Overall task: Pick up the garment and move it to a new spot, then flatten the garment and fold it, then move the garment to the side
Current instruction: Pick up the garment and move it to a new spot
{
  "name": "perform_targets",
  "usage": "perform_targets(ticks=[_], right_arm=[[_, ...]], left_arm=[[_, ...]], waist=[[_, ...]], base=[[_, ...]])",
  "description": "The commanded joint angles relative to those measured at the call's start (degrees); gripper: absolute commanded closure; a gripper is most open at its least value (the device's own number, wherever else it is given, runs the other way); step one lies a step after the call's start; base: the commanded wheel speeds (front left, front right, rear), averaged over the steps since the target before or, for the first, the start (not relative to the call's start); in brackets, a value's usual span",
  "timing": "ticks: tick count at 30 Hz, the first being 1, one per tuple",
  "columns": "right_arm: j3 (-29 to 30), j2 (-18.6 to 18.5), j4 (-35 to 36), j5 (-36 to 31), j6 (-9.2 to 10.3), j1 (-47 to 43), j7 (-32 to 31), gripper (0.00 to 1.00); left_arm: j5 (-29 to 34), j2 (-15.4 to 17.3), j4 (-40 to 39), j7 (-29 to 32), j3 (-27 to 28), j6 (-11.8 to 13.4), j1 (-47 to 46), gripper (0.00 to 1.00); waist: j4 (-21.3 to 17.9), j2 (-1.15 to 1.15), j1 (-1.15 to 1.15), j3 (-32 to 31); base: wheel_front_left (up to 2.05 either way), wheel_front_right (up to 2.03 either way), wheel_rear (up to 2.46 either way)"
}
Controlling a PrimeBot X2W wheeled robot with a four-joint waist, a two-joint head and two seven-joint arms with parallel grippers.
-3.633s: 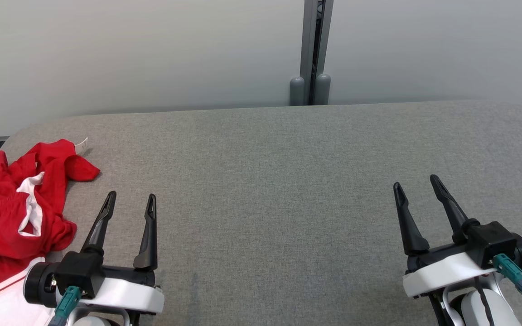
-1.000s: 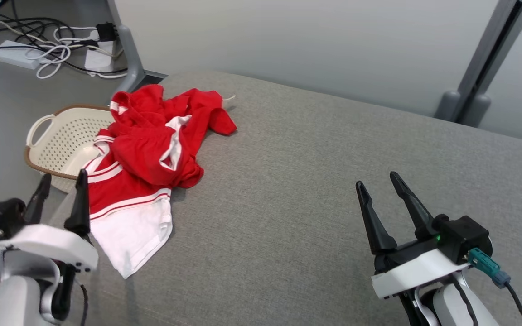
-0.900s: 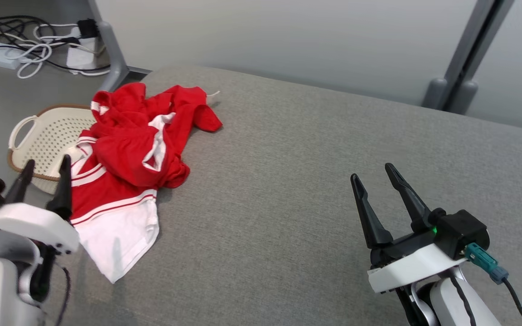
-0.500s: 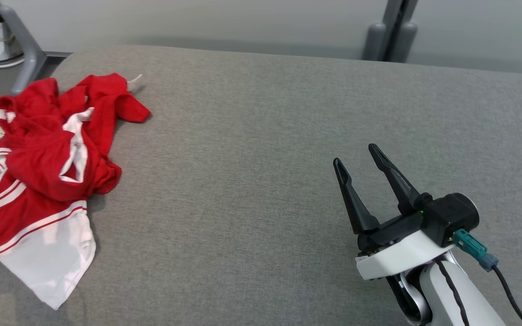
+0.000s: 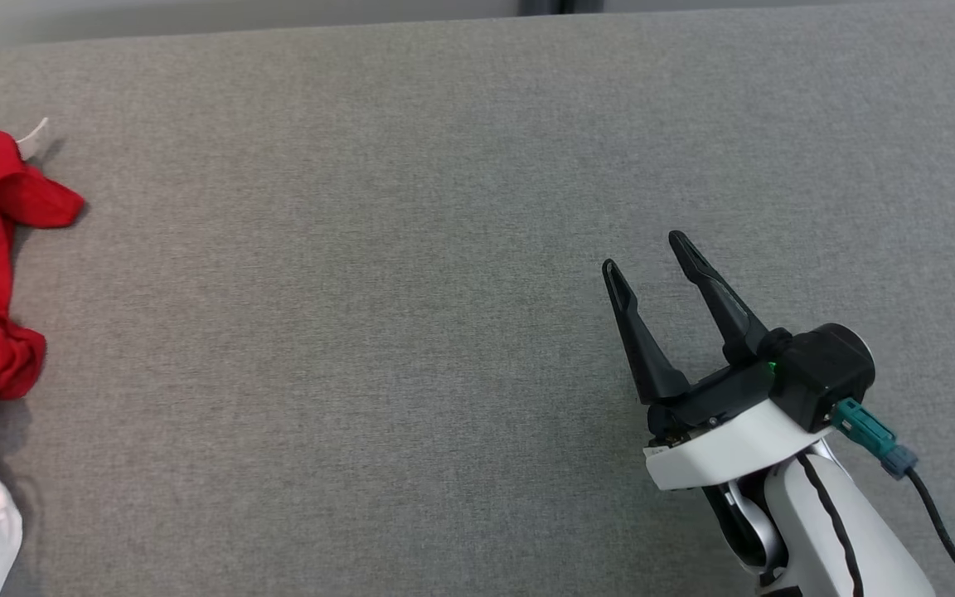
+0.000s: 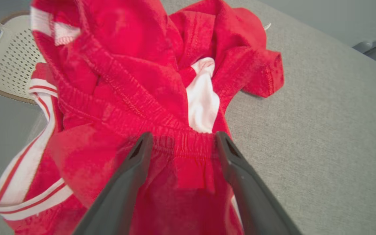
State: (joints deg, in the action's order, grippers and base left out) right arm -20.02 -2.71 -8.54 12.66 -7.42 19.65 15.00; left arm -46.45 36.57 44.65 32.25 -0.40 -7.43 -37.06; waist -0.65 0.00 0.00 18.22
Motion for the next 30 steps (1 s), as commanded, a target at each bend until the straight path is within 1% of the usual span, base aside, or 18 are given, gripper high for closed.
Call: perform_targets(ticks=[1, 5, 8, 9, 10, 11, 12, 20, 25, 30], right_arm=[[0.1, -0.3, 0.3, 0.4, -0.13, 0.8, 0.3, 0.00], [0.2, -0.3, 0.4, 0.7, -0.12, 0.5, 0.3, 0.00], [0.0, -0.3, 0.1, 0.9, -0.12, 0.5, 0.3, 0.00], [0.0, -0.3, 0.0, 0.9, -0.12, 0.6, 0.3, 0.00], [0.1, -0.4, -0.1, 1.0, -0.12, 0.7, 0.3, 0.00], [0.1, -0.4, -0.1, 1.0, -0.13, 0.9, 0.3, 0.00], [0.1, -0.3, -0.2, 1.0, -0.13, 0.9, 0.3, 0.00], [0.1, -0.3, -0.7, 1.6, -0.12, 0.0, 0.3, 0.00], [-0.2, -0.3, -1.1, 2.8, -0.13, -1.1, 0.3, 0.00], [-0.2, -0.4, -1.9, 3.9, -0.12, -2.6, 0.3, 0.00]], left_arm=[[-1.1, 0.6, 0.5, 1.1, -0.7, -0.1, -0.2, 0.00], [-2.6, 1.9, 2.6, 4.9, -3.4, -0.1, 1.3, 0.00], [-3.2, 2.1, 3.8, 5.8, -4.8, -0.1, 1.7, 0.00], [-3.7, 2.5, 3.9, 6.1, -5.1, -0.1, 1.4, 0.03], [-4.1, 2.7, 3.8, 6.2, -5.5, -0.1, 1.2, 0.15], [-4.2, 2.7, 3.5, 5.4, -6.0, -0.1, 1.2, 0.72], [-4.4, 2.8, 3.3, 4.9, -6.4, -0.1, 1.2, 1.00], [-5.8, 4.6, 0.2, 1.9, -10.9, -0.1, 1.3, 1.00], [-4.7, 6.6, -3.5, -0.6, -14.8, -0.1, 0.7, 1.00], [-3.4, 8.2, -9.2, -2.4, -19.0, -0.1, -0.8, 1.00]], waist=[[-1.7, 0.00, 0.00, 1.4], [-2.2, 0.00, 0.00, 1.7], [-2.4, 0.00, 0.00, 1.7], [-2.5, 0.00, 0.00, 1.7], [-2.5, 0.00, 0.00, 1.7], [-2.4, 0.00, 0.00, 1.7], [-2.3, 0.00, 0.00, 1.6], [-1.2, 0.00, 0.00, -1.2], [-0.6, 0.00, 0.00, -5.1], [-0.4, 0.00, 0.00, -9.6]], base=[[0.00, 0.00, 0.00], [0.00, 0.00, 0.00], [0.00, 0.00, 0.00], [0.00, 0.00, 0.00], [0.00, 0.00, 0.00], [0.00, 0.00, 0.00], [0.00, 0.00, 0.00], [0.00, 0.00, 0.00], [0.00, 0.00, 0.00], [0.00, 0.00, 0.00]])
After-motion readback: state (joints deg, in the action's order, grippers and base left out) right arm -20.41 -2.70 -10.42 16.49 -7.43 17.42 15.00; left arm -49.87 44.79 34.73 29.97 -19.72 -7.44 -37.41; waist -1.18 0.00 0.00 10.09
